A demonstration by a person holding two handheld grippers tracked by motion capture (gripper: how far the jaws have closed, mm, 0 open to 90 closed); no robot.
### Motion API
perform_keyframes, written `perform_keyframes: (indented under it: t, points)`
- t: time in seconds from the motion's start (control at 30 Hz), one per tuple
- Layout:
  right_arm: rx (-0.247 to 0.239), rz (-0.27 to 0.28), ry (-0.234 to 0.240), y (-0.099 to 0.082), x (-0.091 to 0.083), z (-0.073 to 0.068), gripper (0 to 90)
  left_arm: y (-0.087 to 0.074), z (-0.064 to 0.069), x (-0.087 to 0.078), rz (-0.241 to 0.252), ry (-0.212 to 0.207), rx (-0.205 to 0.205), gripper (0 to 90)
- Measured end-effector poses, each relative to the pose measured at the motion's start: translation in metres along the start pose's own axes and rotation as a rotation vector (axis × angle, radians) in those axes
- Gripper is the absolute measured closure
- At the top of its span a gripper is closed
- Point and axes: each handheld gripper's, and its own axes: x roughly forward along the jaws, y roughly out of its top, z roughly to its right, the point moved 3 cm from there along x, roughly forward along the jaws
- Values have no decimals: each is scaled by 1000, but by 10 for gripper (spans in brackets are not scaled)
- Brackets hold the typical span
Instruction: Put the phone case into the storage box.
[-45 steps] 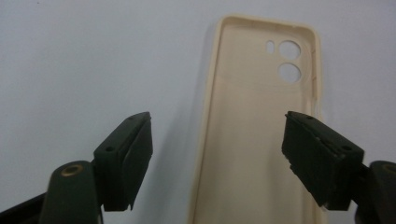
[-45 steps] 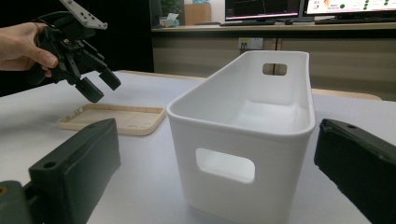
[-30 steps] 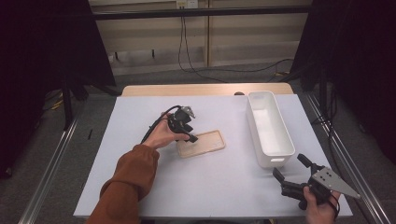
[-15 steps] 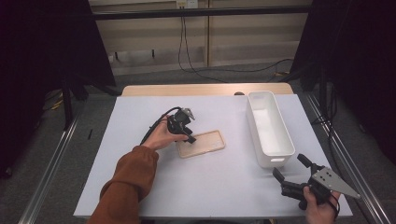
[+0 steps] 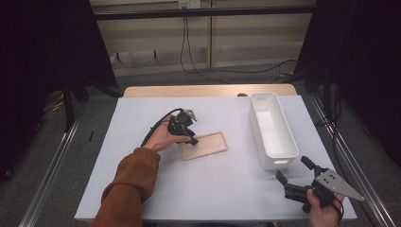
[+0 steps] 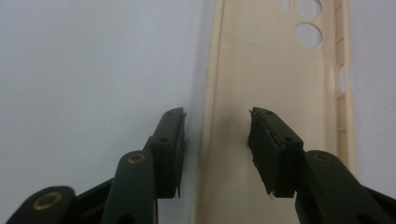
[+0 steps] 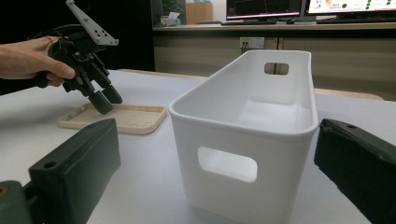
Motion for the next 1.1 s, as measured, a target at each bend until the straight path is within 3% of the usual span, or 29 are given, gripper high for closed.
perform_keyframes:
  t: [0.1,0.17,0.67,1.1]
  points:
    - [2,-1,-1,0,0,0,0,1,-2,-1,-4,0,-27,610]
    - [0,-1,0,0,0,0,0,0,-3,-1,1,-25,-37,724]
    - [-4,-5,4,-1,1,0,0,7,-3,0,-27,17,-26,811]
    - [-6,-6,7,0,0,-1,0,7,-5,0,-25,2,-21,841]
